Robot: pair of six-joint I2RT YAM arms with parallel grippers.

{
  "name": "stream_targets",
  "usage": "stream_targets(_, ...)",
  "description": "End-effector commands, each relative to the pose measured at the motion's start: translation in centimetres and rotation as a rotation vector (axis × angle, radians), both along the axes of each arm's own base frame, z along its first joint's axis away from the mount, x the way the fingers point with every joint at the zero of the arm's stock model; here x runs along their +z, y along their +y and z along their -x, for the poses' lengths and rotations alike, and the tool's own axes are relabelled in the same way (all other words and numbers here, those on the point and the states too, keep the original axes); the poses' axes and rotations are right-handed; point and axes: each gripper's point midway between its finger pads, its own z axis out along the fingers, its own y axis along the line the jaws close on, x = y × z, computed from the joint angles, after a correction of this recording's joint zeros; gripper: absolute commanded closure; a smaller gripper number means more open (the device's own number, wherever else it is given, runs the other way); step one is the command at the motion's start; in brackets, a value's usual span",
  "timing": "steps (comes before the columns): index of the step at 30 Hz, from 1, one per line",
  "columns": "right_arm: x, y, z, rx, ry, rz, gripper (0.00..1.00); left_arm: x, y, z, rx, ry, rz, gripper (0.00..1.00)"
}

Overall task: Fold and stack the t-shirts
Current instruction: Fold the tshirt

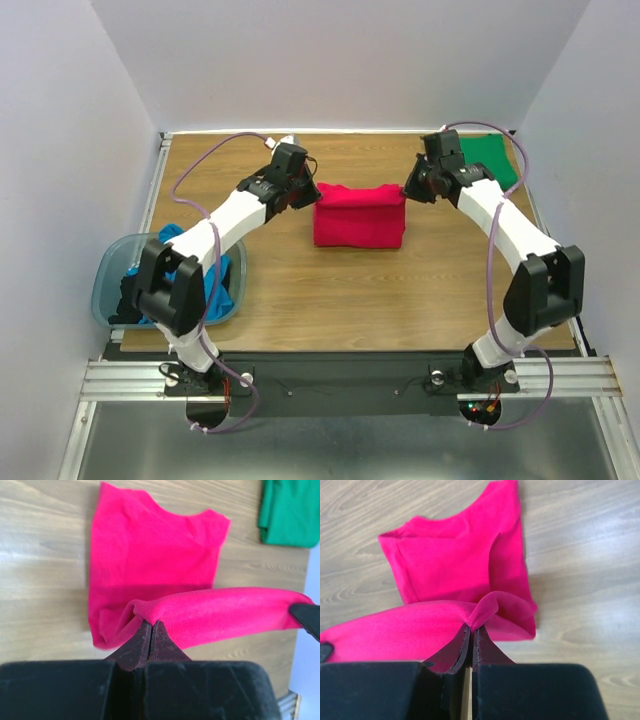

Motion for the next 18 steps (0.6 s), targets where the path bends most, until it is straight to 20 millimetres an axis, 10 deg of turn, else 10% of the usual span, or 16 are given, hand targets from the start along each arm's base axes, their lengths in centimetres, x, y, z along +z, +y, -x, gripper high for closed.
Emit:
stream_targets(1, 1.6, -1.3, -4.0, -0.033, -0.076, -0.009, 1.0, 0.1, 1.3, -3.8, 0.049, -0.032, -0.061, 1.0)
stream_targets(12, -3.7, -2.8, -10.9, -0.056, -0.007, -0.02, 0.93, -1.4, 0.0, -10.2, 0.068, -0.055, -0.09, 0.99)
stream_targets(13, -3.9, -2.5, -11.3, -0.04, -0.002, -0.036, 0.9, -2.7, 0.0, -10.7, 0.064, -0.029, -0.106, 0.89)
stream_targets(14, -4.4, -2.7, -12.4, -0.045, 0.0, -0.038, 0.73, -1.5, -0.2, -11.7, 0.072, -0.052, -0.095, 0.52)
stream_targets(16, -4.5, -2.4, -13.1, -0.019, -0.004, -0.055, 0.41, -2.4, -0.2, -12.6, 0.069, -0.024, -0.113, 0.15)
stream_targets(18, -4.4, -2.0, -13.2, 0.023, -0.01, -0.053, 0.12, -2.0, 0.0, -12.7, 0.069, -0.021, -0.136, 0.02)
